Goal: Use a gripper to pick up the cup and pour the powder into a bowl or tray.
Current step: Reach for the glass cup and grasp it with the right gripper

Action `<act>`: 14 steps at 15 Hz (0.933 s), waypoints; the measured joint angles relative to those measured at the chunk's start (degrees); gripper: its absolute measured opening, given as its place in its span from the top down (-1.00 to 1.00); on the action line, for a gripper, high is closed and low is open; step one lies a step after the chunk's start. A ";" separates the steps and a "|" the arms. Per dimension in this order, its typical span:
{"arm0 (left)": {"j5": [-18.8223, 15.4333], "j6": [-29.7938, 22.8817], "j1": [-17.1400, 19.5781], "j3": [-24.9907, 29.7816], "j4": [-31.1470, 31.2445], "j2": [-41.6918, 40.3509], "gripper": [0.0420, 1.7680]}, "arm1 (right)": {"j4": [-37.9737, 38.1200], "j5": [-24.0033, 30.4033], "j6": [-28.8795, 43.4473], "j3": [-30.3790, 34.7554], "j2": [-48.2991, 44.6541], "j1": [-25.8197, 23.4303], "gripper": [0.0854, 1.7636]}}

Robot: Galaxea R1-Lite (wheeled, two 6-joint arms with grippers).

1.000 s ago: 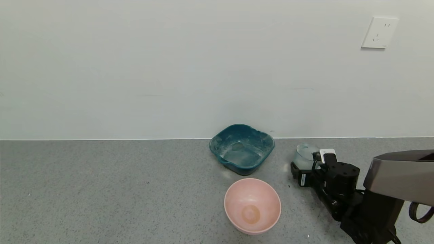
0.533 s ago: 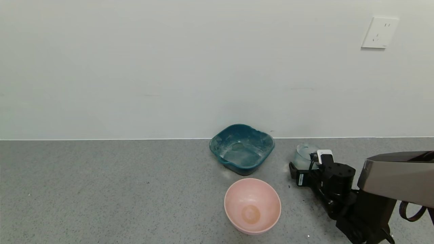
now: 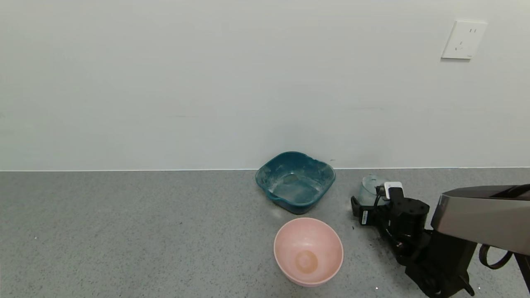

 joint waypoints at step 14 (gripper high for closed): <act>0.00 0.01 0.00 0.00 0.00 0.00 -1.00 | 0.04 0.11 -0.94 -2.82 1.22 -0.63 -0.55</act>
